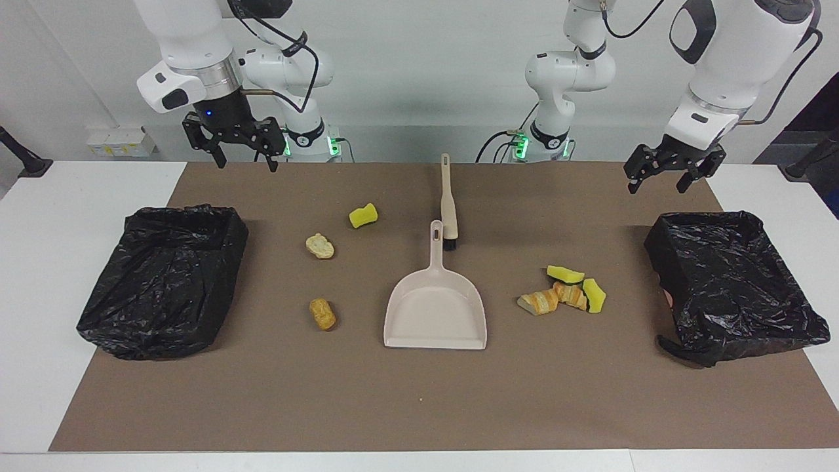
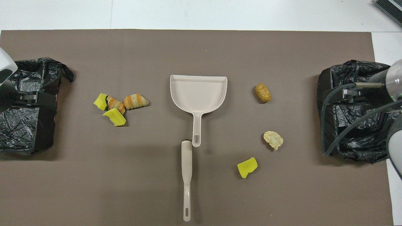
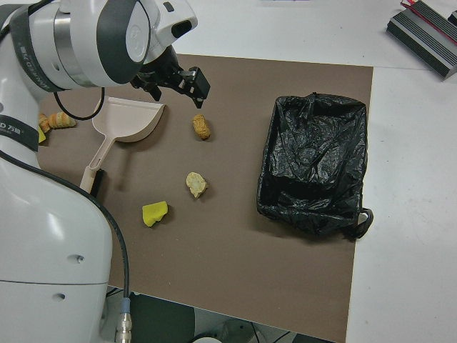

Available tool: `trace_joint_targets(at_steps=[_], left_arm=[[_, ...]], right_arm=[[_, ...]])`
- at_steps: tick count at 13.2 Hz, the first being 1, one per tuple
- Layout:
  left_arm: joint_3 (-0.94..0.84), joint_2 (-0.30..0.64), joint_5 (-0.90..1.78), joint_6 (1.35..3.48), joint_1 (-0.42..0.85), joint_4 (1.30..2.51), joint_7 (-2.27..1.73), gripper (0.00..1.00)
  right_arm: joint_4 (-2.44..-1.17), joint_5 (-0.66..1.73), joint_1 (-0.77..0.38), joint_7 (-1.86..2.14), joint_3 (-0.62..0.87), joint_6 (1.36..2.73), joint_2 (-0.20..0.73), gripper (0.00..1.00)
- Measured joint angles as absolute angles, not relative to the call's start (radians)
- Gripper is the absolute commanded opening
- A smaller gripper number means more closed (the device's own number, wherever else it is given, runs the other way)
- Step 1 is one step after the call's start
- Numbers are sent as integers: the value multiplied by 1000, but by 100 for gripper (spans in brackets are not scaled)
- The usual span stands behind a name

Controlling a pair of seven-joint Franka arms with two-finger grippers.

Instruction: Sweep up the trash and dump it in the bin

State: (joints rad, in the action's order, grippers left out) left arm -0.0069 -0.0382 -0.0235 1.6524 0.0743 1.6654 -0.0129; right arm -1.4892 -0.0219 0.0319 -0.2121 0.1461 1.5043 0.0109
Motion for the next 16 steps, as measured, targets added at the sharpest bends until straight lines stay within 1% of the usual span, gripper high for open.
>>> trace_joint_targets(at_steps=[8,10,13,16], left_arm=[[-11,-38,-23,1651,75,1666,-16,100],[-23,-44,-16,1651,92,1682,-65,100],[-31,-101,-2,1657,213,1800,-149,100],[-36,-171,23,1745,360,1959,-245,100]], right_arm=[[-1489,-22,32,-212,145,1504,11,100],[-1489,-22,32,-212,144,1504,11,100],[-1489,-22,32,-212,144,1508,11,100],[-1491,-22,31,-212,144,1557,11,100]])
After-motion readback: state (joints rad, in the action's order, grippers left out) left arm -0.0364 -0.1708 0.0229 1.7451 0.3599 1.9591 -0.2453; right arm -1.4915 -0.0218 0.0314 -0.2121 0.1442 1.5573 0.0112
